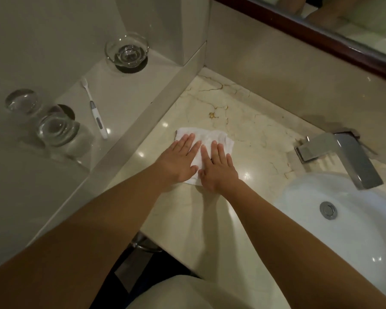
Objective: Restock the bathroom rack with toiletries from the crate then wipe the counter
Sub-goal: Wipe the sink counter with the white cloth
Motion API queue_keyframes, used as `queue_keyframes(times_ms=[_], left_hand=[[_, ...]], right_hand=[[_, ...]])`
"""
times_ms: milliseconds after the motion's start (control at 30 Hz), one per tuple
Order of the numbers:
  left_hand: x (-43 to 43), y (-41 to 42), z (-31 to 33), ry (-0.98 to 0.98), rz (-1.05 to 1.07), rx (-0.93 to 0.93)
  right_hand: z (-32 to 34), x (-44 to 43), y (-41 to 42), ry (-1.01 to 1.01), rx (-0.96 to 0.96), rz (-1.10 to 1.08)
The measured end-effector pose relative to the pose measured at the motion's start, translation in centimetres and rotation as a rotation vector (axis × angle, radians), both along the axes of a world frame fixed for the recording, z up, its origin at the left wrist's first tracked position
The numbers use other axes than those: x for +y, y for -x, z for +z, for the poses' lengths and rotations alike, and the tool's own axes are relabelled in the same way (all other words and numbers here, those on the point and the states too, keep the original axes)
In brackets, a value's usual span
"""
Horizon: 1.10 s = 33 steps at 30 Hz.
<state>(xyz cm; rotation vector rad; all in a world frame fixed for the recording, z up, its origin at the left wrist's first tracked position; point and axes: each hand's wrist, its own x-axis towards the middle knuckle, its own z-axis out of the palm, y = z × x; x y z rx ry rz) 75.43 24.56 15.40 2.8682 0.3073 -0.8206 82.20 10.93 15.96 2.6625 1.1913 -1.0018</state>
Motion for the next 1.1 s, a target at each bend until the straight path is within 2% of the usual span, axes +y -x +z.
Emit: queue_keyframes(times_ms=[300, 733, 1100], left_hand=[[5.5, -8.0, 0.0, 0.016, -0.069, -0.027], [10.8, -18.6, 1.0, -0.065, -0.115, -0.012], [10.9, -20.3, 1.2, 0.012, -0.065, 0.036]], right_hand=[[-0.1, 5.0, -6.3, -0.022, -0.007, -0.122], [0.1, 11.3, -15.9, 0.005, -0.02, -0.218], [0.3, 12.1, -17.2, -0.007, 0.011, -0.251]])
